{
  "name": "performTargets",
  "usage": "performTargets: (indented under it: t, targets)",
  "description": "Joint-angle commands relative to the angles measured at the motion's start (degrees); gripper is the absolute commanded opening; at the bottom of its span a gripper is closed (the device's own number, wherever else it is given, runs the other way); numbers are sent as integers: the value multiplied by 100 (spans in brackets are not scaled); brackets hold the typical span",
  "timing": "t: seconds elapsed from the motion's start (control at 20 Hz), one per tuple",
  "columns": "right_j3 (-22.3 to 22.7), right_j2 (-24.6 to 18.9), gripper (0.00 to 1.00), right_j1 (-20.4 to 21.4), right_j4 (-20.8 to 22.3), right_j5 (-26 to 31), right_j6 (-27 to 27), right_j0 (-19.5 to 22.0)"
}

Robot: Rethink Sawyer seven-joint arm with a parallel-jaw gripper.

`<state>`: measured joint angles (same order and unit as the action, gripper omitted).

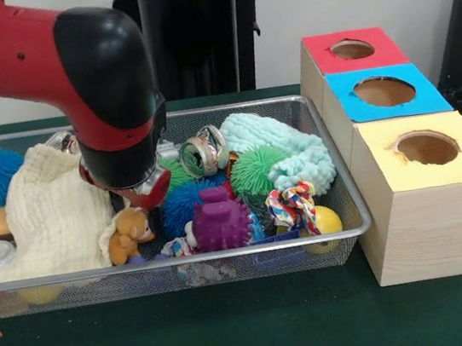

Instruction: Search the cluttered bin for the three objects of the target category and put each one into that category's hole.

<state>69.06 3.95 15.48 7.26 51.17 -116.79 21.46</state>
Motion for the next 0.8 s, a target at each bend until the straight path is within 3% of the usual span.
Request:
performTargets:
  t: [0.05, 0.3, 0.55, 0.65, 0.8]
  targets:
    - [62, -1259, 100, -676, 389, 128, 2058, 329]
    - [441, -1775, 100, -612, 828, -1723, 1948, 697]
    - [672, -1840, 100, -419, 1755, -3854, 1063, 740]
    - [683, -1926, 100, -400, 1993, -4273, 820, 806]
    - [687, -2249, 100, -476, 2085, -4040, 821, 1034]
